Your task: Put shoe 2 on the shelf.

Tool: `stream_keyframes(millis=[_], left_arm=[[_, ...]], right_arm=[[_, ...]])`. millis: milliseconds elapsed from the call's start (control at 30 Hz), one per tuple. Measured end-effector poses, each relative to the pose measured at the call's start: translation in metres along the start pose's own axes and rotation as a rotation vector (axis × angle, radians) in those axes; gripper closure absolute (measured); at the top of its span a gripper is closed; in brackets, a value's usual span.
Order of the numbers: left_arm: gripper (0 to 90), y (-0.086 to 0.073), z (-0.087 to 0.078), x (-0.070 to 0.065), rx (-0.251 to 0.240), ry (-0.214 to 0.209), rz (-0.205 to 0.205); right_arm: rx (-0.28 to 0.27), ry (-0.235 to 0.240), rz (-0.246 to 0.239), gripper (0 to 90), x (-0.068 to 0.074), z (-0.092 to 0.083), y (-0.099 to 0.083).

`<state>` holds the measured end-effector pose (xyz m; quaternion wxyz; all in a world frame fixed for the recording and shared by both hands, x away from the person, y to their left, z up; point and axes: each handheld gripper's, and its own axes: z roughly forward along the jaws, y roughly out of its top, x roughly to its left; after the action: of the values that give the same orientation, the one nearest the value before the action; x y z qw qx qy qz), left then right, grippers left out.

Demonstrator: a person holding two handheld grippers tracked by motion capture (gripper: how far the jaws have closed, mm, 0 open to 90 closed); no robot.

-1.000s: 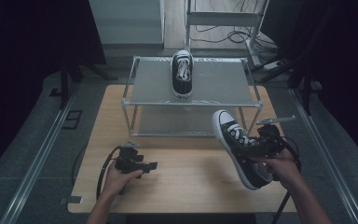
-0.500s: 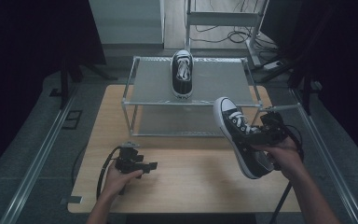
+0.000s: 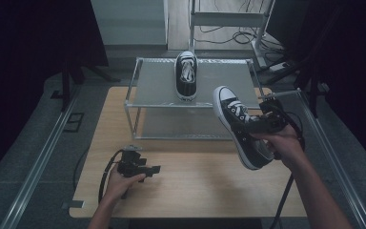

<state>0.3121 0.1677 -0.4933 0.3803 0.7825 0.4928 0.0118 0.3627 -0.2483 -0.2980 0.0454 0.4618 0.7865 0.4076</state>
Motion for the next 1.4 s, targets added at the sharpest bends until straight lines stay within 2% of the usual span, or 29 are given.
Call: stream_keyframes(millis=[567,800,1400], left_arm=[[24.0,0.0,0.0,0.002,-0.001,-0.001,-0.003],[24.0,0.0,-0.001,0.002,-0.004,-0.001,-0.004],[24.1,0.0,-0.004,0.005,-0.007,-0.004,-0.016]], right_arm=[[-0.005,0.0,-0.001,14.4,0.01,0.007,0.033],[-0.01,-0.003,0.014,14.4,0.012,0.012,0.049],[-0.013,-0.032,0.063,14.4,0.004,0.027,0.073]])
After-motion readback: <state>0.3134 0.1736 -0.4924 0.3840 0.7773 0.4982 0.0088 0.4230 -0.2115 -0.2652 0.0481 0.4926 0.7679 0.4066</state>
